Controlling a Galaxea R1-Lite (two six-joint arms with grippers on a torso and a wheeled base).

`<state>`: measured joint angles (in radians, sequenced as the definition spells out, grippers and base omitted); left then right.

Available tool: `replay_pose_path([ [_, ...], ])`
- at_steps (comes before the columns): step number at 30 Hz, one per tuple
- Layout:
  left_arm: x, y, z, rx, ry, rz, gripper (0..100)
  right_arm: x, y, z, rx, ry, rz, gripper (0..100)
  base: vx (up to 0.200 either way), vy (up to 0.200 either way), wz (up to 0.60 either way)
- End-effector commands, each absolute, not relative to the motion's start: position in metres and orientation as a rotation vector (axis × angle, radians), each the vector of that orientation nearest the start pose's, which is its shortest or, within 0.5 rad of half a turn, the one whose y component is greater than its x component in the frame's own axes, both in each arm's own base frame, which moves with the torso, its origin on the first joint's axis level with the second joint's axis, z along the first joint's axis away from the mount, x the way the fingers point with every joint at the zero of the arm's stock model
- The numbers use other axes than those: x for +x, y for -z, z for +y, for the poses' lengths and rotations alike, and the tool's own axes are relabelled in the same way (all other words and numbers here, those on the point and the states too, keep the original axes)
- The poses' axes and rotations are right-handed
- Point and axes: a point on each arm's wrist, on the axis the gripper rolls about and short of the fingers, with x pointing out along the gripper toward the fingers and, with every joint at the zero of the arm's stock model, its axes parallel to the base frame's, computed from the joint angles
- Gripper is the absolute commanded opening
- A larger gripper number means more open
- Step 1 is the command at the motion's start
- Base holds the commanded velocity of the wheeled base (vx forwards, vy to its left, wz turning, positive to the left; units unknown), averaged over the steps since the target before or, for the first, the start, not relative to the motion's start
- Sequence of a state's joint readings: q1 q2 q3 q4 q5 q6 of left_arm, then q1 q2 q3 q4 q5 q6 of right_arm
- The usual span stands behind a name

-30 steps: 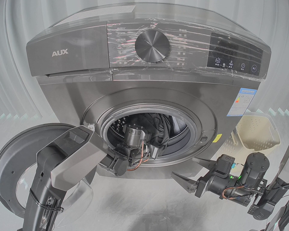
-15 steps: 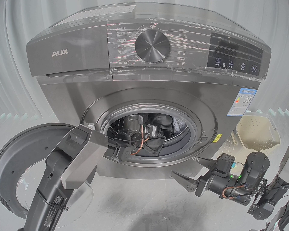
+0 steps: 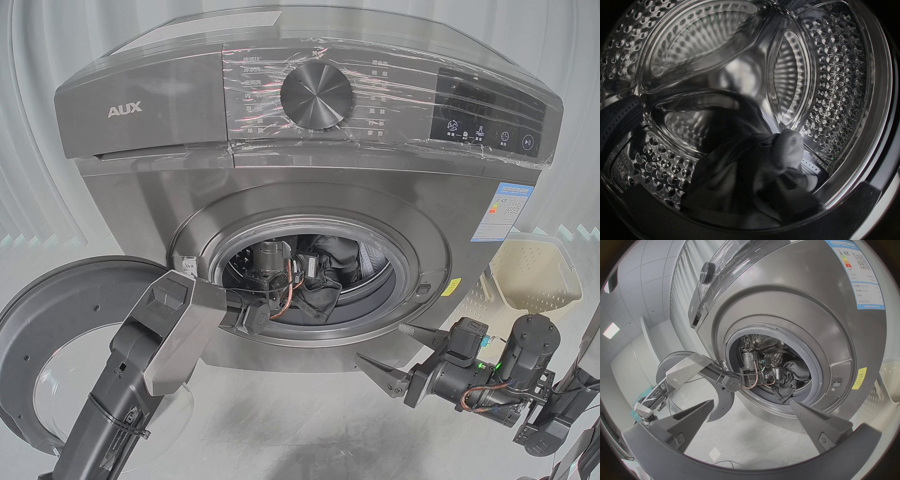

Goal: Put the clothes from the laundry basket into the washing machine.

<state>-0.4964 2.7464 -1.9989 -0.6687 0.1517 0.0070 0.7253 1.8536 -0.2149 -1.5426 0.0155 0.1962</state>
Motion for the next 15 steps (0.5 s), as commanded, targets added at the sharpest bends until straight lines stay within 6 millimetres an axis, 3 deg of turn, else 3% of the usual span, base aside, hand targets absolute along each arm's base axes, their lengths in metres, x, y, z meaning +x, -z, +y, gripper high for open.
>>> replay_pose_path([
  [1, 0.489, -0.054, -0.265, 0.022, 0.351, 0.069, 100, 0.186, -0.099, 0.166, 0.154, -0.729, 0.162, 100, 0.0, 0.0, 0.0],
  [4, 0.481, -0.058, -0.265, 0.035, 0.357, 0.101, 100, 0.186, -0.099, 0.166, 0.154, -0.729, 0.162, 100, 0.0, 0.0, 0.0],
  [7, 0.458, -0.06, -0.268, 0.066, 0.404, 0.18, 100, 0.186, -0.099, 0.166, 0.154, -0.729, 0.162, 100, 0.0, 0.0, 0.0],
  [15, 0.436, -0.039, -0.27, 0.122, 0.464, 0.27, 100, 0.186, -0.1, 0.166, 0.154, -0.73, 0.161, 100, 0.0, 0.0, 0.0],
])
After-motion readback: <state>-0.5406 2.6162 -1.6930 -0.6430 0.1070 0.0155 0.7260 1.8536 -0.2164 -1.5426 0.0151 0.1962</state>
